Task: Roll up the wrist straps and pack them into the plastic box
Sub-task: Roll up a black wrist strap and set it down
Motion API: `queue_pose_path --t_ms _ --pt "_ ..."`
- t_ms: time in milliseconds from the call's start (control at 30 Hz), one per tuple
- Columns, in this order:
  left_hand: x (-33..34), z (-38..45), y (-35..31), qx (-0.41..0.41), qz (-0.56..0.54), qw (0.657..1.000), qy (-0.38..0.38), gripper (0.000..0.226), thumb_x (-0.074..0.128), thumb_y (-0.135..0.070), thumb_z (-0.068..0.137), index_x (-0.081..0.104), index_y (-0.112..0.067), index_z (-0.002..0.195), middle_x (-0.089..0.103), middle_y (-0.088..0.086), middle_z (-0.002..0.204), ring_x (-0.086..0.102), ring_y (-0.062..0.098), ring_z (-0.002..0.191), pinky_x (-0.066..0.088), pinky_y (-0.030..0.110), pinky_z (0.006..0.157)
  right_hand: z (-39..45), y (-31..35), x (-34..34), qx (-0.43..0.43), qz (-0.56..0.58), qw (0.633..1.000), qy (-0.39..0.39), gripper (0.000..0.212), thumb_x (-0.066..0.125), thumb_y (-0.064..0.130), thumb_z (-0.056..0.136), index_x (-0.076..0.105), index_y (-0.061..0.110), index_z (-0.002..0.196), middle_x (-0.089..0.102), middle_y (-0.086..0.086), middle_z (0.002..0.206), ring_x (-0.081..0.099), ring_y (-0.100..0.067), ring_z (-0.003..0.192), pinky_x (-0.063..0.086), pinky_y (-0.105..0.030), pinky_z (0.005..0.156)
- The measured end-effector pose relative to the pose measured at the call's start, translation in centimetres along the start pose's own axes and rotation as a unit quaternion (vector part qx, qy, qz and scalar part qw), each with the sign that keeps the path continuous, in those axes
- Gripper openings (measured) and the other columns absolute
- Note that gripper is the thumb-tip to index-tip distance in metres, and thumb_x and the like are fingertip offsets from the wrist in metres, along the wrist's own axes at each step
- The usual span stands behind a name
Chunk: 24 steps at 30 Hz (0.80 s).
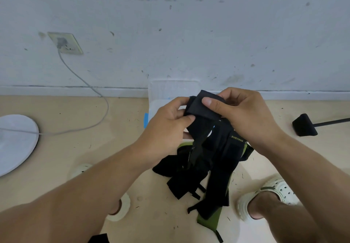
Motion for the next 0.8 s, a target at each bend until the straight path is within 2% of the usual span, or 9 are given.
queue_pose_path --t_ms 133,233,300,433,533,667,733,800 --pt "-0.3 0.1 -0.1 0.016 0.003 1.000 -0.026 0.033 0.051 -0.005 0.107 0.061 -0.020 0.134 0.080 -0.001 0.108 0.077 0.016 0.099 0.064 0.039 0.087 -0.4 -0.4 0.7 0.065 0.043 0.995 0.056 0.036 0.075 0.036 0.091 0.074 0.001 0.086 0.076 -0.008 0.081 0.068 -0.013 0.070 0.052 -0.031 0.078" --pt "-0.3 0.0 -0.1 0.015 0.005 0.999 -0.031 0.031 0.054 -0.008 0.107 0.062 -0.021 0.133 0.081 -0.001 0.105 0.078 0.018 0.096 0.063 0.041 0.089 -0.5 -0.9 1.3 0.084 0.013 0.994 0.070 0.030 0.077 0.037 0.090 0.079 0.007 0.083 0.079 -0.006 0.088 0.074 -0.014 0.086 0.054 -0.037 0.099" --pt "-0.3 -0.1 -0.1 0.008 0.002 1.000 -0.029 0.032 0.053 -0.005 0.106 0.063 -0.021 0.132 0.081 0.000 0.104 0.078 0.019 0.096 0.063 0.042 0.090 -0.5 -0.9 1.4 0.083 -0.006 0.995 0.057 0.029 0.079 0.038 0.088 0.079 0.010 0.081 0.079 -0.005 0.089 0.075 -0.017 0.094 0.053 -0.042 0.105" --pt "-0.2 -0.2 0.0 -0.010 -0.033 0.999 -0.017 0.038 0.048 0.003 0.101 0.068 -0.016 0.126 0.080 0.006 0.102 0.077 0.023 0.100 0.063 0.045 0.090 -0.7 -0.9 1.5 0.085 -0.009 0.995 0.043 0.029 0.081 0.038 0.085 0.078 0.010 0.079 0.078 -0.012 0.092 0.073 -0.031 0.096 0.054 -0.050 0.103" --pt "-0.1 -0.2 0.0 -0.003 -0.034 0.999 -0.020 0.027 0.056 -0.008 0.103 0.068 -0.016 0.125 0.080 0.007 0.103 0.077 0.023 0.098 0.062 0.044 0.090 -0.8 -1.0 1.6 0.081 -0.005 0.996 0.022 0.030 0.085 0.039 0.081 0.075 0.010 0.079 0.075 -0.018 0.093 0.070 -0.038 0.096 0.055 -0.053 0.096" --pt "-0.3 -0.1 0.2 0.010 0.009 0.999 -0.035 0.026 0.054 -0.010 0.107 0.064 -0.017 0.130 0.081 0.004 0.099 0.079 0.021 0.093 0.063 0.042 0.090 -0.5 -1.1 1.2 0.077 -0.001 0.997 0.006 0.035 0.091 0.033 0.074 0.067 0.015 0.091 0.075 -0.014 0.100 0.072 -0.033 0.097 0.056 -0.048 0.093" --pt "-0.4 0.0 0.1 0.007 0.033 0.999 -0.034 0.023 0.052 -0.011 0.108 0.062 -0.020 0.127 0.081 0.000 0.095 0.079 0.018 0.089 0.063 0.038 0.089 -0.3 -1.0 0.9 0.076 -0.005 0.997 0.032 0.038 0.091 0.027 0.075 0.066 0.019 0.102 0.078 -0.007 0.100 0.074 -0.029 0.097 0.056 -0.046 0.095" --pt "-0.6 0.1 0.0 0.000 0.068 0.997 -0.021 0.017 0.052 -0.015 0.108 0.057 -0.024 0.122 0.081 -0.003 0.094 0.078 0.018 0.087 0.061 0.043 0.092 -0.2 -0.6 0.7 0.069 -0.013 0.995 0.067 0.033 0.088 0.025 0.079 0.070 0.023 0.107 0.079 -0.005 0.098 0.075 -0.024 0.095 0.055 -0.043 0.097"
Point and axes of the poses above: each hand's wrist, its own z-axis towards the middle knuckle, its own x-axis out of the palm, y = z × x, the point moved 5 cm from there along z, towards the middle knuckle
